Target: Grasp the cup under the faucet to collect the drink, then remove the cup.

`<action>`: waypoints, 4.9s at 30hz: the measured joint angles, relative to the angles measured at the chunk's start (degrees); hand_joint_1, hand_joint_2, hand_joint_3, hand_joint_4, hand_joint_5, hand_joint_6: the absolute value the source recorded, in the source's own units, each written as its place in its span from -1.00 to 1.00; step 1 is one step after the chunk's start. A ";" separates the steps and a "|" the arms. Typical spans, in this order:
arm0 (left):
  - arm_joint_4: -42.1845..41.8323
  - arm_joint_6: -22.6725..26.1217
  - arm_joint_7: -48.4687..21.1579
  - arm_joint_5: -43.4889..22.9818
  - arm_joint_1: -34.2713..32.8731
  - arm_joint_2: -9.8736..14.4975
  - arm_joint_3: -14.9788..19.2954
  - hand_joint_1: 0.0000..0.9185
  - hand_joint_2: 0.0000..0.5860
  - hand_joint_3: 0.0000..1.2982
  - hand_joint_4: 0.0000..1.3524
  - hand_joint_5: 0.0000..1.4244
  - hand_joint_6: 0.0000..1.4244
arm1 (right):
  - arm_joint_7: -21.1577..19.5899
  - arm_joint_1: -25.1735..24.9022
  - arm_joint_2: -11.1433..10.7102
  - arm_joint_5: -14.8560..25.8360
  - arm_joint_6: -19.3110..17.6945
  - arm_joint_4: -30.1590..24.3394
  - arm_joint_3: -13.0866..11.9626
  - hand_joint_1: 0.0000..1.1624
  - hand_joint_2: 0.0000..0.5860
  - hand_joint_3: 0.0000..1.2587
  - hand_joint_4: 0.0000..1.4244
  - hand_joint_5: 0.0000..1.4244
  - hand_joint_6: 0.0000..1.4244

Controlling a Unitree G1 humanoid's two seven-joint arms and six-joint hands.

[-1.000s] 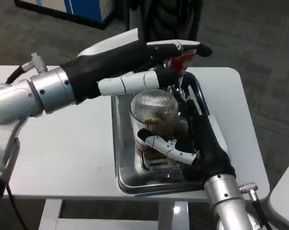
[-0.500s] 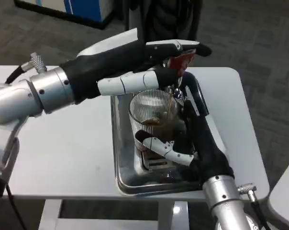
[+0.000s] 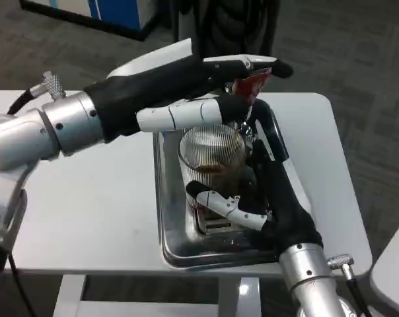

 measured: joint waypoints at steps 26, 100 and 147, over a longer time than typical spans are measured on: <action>0.03 0.00 0.26 0.14 0.00 0.00 0.02 -1.00 -0.72 -0.72 -0.91 -0.89 -1.00 | -0.01 0.10 0.54 0.04 0.00 0.03 -0.05 0.33 -0.48 -1.00 -0.74 -0.71 -0.70; -9.45 2.89 5.72 4.82 3.73 2.41 -0.72 -1.00 -0.75 -0.80 -0.99 -0.97 -1.00 | 0.70 1.61 0.82 0.13 0.65 -2.38 -0.03 0.29 -0.47 -1.00 -0.72 -0.71 -0.70; -33.35 20.85 27.23 -0.30 31.42 -1.71 20.34 -1.00 -0.70 -1.00 -1.00 -0.99 -1.00 | 1.20 1.22 0.84 0.13 0.15 -2.35 -0.38 0.28 -0.42 -1.00 -0.72 -0.71 -0.70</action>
